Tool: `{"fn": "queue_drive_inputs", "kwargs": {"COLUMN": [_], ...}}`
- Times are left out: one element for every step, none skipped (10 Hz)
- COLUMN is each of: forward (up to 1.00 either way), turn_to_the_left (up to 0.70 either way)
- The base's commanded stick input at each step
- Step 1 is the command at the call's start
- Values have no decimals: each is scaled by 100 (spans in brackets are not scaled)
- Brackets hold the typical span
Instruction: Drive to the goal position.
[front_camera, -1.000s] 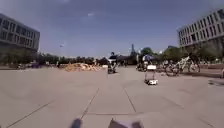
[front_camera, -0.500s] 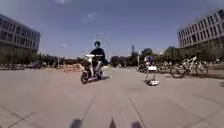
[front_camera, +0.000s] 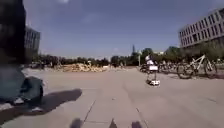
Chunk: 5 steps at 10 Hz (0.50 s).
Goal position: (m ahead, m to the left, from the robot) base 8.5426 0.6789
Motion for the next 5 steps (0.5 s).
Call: {"fn": "queue_drive_inputs", "kwargs": {"forward": [100, 100, 100, 100, 100], "turn_to_the_left": [0, 0, 0, 0, 0]}}
